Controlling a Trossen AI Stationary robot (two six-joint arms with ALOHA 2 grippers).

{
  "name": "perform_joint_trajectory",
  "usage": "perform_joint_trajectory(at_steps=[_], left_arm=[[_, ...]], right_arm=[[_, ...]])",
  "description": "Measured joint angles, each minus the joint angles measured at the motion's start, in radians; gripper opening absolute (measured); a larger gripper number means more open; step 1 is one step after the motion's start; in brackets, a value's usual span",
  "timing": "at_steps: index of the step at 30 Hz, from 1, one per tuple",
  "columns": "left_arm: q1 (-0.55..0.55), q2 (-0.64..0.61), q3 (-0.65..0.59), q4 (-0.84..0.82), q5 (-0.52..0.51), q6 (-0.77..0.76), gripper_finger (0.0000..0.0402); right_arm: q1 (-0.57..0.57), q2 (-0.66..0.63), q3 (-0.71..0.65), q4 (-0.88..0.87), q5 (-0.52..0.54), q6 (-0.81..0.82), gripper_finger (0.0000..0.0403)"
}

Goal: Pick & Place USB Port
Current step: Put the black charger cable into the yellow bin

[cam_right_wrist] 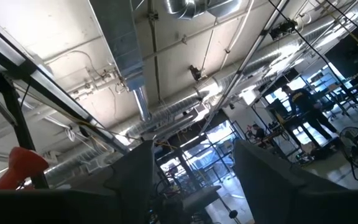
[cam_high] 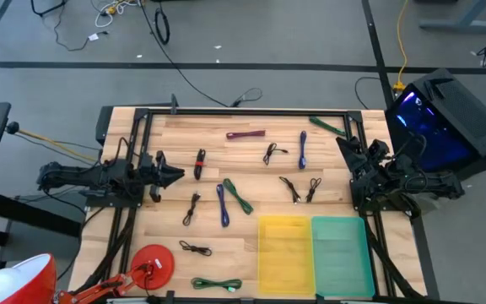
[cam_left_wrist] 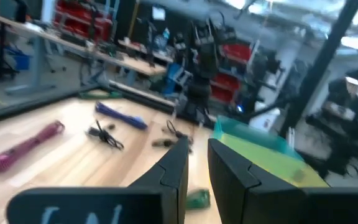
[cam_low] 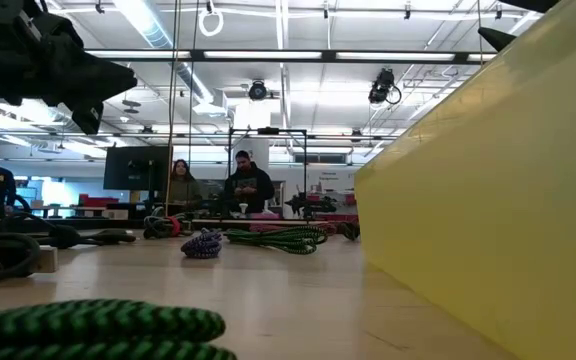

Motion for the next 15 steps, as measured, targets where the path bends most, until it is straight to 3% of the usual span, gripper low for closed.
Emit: perform_joint_trajectory(at_steps=[4, 7, 11, 15], left_arm=[[0.005, 0.0, 0.001, 0.082, -0.126, 0.057, 0.0064], [0.037, 0.02, 0.056, 0.042, -0.237, 0.123, 0.0064], [0.128, 0.118, 0.248, -0.14, -0.32, 0.215, 0.0064], [0.233, 0.328, 0.464, -0.381, -0.29, 0.242, 0.0064]], right_arm=[[0.0, 0.0, 0.0, 0.008, -0.001, 0.018, 0.0224], [0.0, 0.0, 0.0, 0.008, 0.0, 0.021, 0.0224], [0.0, 0.0, 0.0, 0.064, 0.044, 0.002, 0.0224], [-0.001, 0.001, 0.001, 0.108, 0.111, 0.003, 0.0224]])
